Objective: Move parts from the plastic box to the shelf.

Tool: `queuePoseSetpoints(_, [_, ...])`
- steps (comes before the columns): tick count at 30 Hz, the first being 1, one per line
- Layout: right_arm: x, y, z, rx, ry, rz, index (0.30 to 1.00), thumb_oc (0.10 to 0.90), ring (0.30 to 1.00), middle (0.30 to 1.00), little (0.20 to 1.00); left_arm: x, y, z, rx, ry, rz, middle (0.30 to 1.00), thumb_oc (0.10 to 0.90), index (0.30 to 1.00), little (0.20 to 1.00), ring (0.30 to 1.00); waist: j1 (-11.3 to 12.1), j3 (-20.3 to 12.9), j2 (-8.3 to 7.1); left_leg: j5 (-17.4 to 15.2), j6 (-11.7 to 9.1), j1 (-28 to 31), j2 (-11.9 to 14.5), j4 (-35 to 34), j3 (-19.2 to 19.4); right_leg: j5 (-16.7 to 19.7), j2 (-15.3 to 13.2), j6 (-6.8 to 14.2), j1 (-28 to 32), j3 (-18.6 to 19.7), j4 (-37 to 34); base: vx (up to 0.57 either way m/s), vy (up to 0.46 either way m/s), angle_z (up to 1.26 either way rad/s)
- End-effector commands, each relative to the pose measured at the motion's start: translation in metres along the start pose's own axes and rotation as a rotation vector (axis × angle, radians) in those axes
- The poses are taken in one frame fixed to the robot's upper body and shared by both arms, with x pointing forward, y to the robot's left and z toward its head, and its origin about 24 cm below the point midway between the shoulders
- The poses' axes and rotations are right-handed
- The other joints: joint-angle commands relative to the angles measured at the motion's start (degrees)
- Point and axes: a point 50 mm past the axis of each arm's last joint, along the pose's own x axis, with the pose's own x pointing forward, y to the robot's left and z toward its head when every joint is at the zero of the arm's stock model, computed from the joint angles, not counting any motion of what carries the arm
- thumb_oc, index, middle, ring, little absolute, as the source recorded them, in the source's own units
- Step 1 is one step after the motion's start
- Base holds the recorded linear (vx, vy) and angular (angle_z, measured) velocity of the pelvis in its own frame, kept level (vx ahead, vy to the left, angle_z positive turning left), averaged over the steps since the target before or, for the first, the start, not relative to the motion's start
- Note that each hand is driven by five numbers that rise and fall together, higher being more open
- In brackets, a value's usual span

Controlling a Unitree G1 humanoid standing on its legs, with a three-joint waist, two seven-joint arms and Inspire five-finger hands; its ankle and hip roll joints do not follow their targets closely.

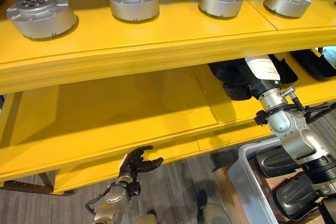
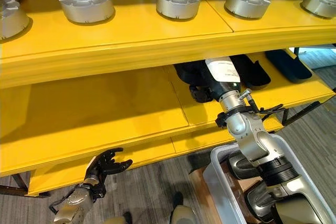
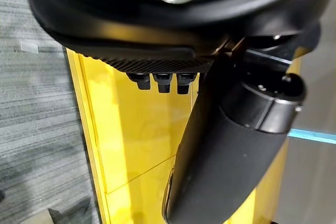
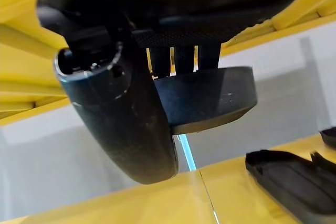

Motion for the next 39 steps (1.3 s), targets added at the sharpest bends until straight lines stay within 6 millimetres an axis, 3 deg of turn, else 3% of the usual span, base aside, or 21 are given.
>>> queuePoseSetpoints(1, [0.031,-0.055,0.036,0.052,-0.183,-0.282,0.3,0.4,0.3,0.3,0.3,0.002,-0.01,0.051,0.043,-0.253,-0.079,1.0,0.9,1.0,1.0,1.0,1.7,-11.0,-1.57,-3.5,0.5,6.1,3.3,-1.7,4.8,-2.6,-3.5,4.2,-5.4,1.7,8.1,0.03,-0.093,0.17])
queuePoseSetpoints(11, [0.057,-0.04,0.06,0.087,-0.243,-0.218,0.3,0.4,0.3,0.3,0.3,-0.003,-0.005,0.046,0.017,-0.242,-0.066,1.0,0.9,1.0,1.0,1.0,4.3,-11.0,-0.81,0.1,-1.8,4.8,6.6,-3.5,2.9,-6.4,-1.4,1.9,-4.5,-1.2,9.2,-0.02,-0.118,0.12])
queuePoseSetpoints(14, [0.066,-0.04,0.059,0.085,-0.223,-0.216,0.3,0.4,0.3,0.3,0.3,-0.004,-0.006,0.05,0.009,-0.258,-0.081,1.0,0.9,1.0,1.0,1.0,6.1,-8.8,-1.17,4.7,-3.5,-3.6,7.1,3.3,1.0,-7.2,-1.7,-0.3,-2.4,-4.5,6.2,-0.2,-0.166,0.38])
queuePoseSetpoints(16, [0.068,-0.045,0.052,0.063,-0.195,-0.23,0.3,0.4,0.3,0.3,0.3,-0.002,-0.01,0.055,0.014,-0.267,-0.101,1.0,0.9,1.0,1.0,1.0,5.5,-7.6,-1.44,6.5,-3.2,-6.6,9.5,4.5,4.8,-7.0,-3.4,-0.4,-2.1,-7.7,6.6,-0.17,-0.031,1.15])
queuePoseSetpoints(18, [0.07,-0.048,0.043,0.031,-0.152,-0.235,0.3,0.4,0.3,0.3,0.3,0.0,-0.015,0.056,0.016,-0.267,-0.122,1.0,0.9,1.0,1.0,1.0,4.9,-7.0,-0.43,10.2,-3.8,-7.3,13.4,1.1,8.0,-7.4,-4.5,0.2,-1.9,-9.6,7.7,-0.07,0.079,1.5])
queuePoseSetpoints(19, [0.071,-0.048,0.042,0.02,-0.146,-0.23,0.3,0.4,0.3,0.3,0.3,0.0,-0.015,0.055,0.014,-0.265,-0.123,1.0,0.9,1.0,1.0,1.0,4.8,-6.9,0.22,10.2,-3.9,-5.9,14.0,-0.7,8.5,-7.7,-4.4,0.5,-1.9,-9.5,8.8,0.06,0.207,0.98])
queuePoseSetpoints(20, [0.073,-0.046,0.036,0.005,-0.117,-0.224,0.3,0.4,0.3,0.3,0.3,0.002,-0.019,0.056,0.011,-0.262,-0.135,1.0,0.9,1.0,1.0,1.0,4.8,-7.1,1.18,8.0,-3.3,-5.1,12.4,-0.9,7.9,-7.6,-5.8,1.4,-2.4,-9.1,10.9,0.07,0.171,0.57])
queuePoseSetpoints(21, [0.073,-0.046,0.036,0.005,-0.117,-0.225,0.3,0.4,0.3,0.3,0.3,0.002,-0.019,0.056,0.011,-0.263,-0.136,1.0,0.9,1.0,1.0,1.0,4.7,-7.1,1.13,8.2,-3.2,-5.3,12.3,-0.9,7.9,-7.4,-5.9,1.3,-2.5,-9.1,10.8,0.08,0.234,0.23])
queuePoseSetpoints(23, [0.073,-0.048,0.023,-0.032,-0.063,-0.212,0.3,0.4,0.3,0.3,0.3,0.004,-0.025,0.061,0.022,-0.276,-0.173,1.0,0.9,1.0,1.0,1.0,5.1,-6.3,0.77,5.7,-3.2,-6.6,10.7,3.2,8.5,-6.7,-8.7,1.9,-1.3,-9.6,11.4,0.05,0.169,0.16])
queuePoseSetpoints(27, [0.08,-0.05,0.009,-0.096,0.004,-0.19,0.3,0.4,0.3,0.3,0.3,0.006,-0.028,0.07,0.046,-0.309,-0.194,1.0,0.9,1.0,1.0,1.0,6.3,-5.3,0.43,2.3,-2.6,-8.1,8.9,7.6,8.6,-6.1,-10.8,3.0,-2.4,-7.8,12.8,0.01,0.135,0.05])
queuePoseSetpoints(34, [0.094,-0.057,-0.004,-0.153,0.089,-0.18,0.3,0.4,0.3,0.3,0.3,0.007,-0.028,0.08,0.06,-0.346,-0.203,1.0,0.9,1.0,1.0,1.0,7.8,-3.9,0.37,0.2,-2.2,-11.6,7.8,12.2,7.7,-6.7,-11.9,3.3,-4.3,-7.1,15.0,0.0,0.054,0.0])
queuePoseSetpoints(39, [0.096,-0.056,-0.035,-0.211,0.263,-0.142,0.3,0.4,0.3,0.3,0.3,0.006,-0.024,0.085,0.055,-0.363,-0.199,1.0,0.9,1.0,1.0,1.0,9.1,-2.2,1.59,-0.6,-2.4,-15.1,7.7,15.2,6.4,-7.6,-12.3,3.4,-6.7,-6.9,17.5,-0.02,0.015,0.03])
